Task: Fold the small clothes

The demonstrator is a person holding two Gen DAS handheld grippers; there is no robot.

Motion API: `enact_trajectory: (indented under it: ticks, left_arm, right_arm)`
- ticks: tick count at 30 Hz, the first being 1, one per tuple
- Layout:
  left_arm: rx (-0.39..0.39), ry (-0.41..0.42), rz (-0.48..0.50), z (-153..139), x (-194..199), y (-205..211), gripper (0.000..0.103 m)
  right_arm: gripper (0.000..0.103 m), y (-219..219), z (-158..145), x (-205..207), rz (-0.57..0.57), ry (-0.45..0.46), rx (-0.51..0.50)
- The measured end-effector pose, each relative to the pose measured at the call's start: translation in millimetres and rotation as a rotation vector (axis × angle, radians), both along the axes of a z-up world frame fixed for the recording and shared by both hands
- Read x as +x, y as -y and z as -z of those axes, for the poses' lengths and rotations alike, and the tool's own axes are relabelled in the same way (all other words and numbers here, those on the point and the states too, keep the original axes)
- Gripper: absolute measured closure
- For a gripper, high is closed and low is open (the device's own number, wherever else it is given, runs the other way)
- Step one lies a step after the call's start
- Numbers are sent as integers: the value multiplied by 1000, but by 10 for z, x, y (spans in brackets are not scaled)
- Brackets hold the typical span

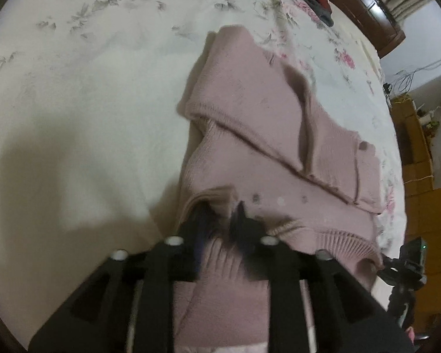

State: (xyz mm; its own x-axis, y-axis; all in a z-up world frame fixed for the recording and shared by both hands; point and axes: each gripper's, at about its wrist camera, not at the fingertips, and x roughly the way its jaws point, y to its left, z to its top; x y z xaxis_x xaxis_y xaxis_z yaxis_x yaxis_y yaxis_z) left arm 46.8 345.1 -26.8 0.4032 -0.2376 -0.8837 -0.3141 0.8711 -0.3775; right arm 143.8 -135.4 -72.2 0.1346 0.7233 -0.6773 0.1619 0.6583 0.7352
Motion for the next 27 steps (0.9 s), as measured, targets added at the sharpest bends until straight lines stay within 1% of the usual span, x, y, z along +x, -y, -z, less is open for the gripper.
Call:
enact_trajectory:
  ticks: [1, 2, 3, 4, 5, 6, 9, 11, 12, 14, 16, 18, 21, 23, 24, 25, 27]
  left_arm:
    - [17, 17, -3, -80, -1, -29, 50]
    - [24, 35, 1, -161, -8, -46, 48]
    - [23, 57, 28, -262, -15, -43, 48]
    - [29, 63, 52, -295, 2, -26, 46]
    - [58, 68, 99, -327, 32, 34, 44]
    - [83, 69, 133, -327, 63, 84, 41]
    - [185, 46, 259, -232, 197, 325, 40]
    - [211, 32, 325, -143, 278, 459, 40]
    - [227, 21, 366, -86, 325, 536, 39]
    - [265, 3, 439, 11, 403, 675, 37]
    - [284, -21, 496, 105, 461, 763, 35]
    - [316, -40, 525, 190, 492, 806, 34]
    - [328, -58, 539, 281, 501, 819, 32]
    - [312, -63, 533, 326, 502, 795, 32]
    - [304, -67, 529, 355, 505, 789, 31]
    - [301, -69, 527, 373, 495, 784, 31]
    - [297, -69, 528, 398, 481, 773, 30]
  right_arm:
    - [61, 27, -119, 8, -2, 32, -50]
    - [56, 33, -199, 14, -4, 56, -87]
    - [55, 20, -319, 34, -26, 98, -132]
    - [55, -22, -386, 40, -58, 125, -160]
    - [55, -53, -467, 61, -96, 151, -196]
    - [55, -162, -536, 90, -159, 189, -257]
    - [54, -493, -594, 122, -317, 268, -373]
    - [51, -631, -562, 140, -388, 292, -400]
    - [47, -711, -530, 178, -424, 303, -428]
    - [44, -835, -459, 246, -461, 318, -464]
    - [44, -810, -338, 298, -484, 303, -473]
    - [41, -824, -247, 349, -495, 288, -484]
    - [41, -824, -147, 372, -506, 271, -486]
    - [41, -827, -106, 371, -512, 264, -493]
    - [45, -830, -97, 364, -518, 268, -500]
    - [55, -834, -100, 357, -522, 275, -506]
    - [66, -875, -94, 356, -533, 277, -492]
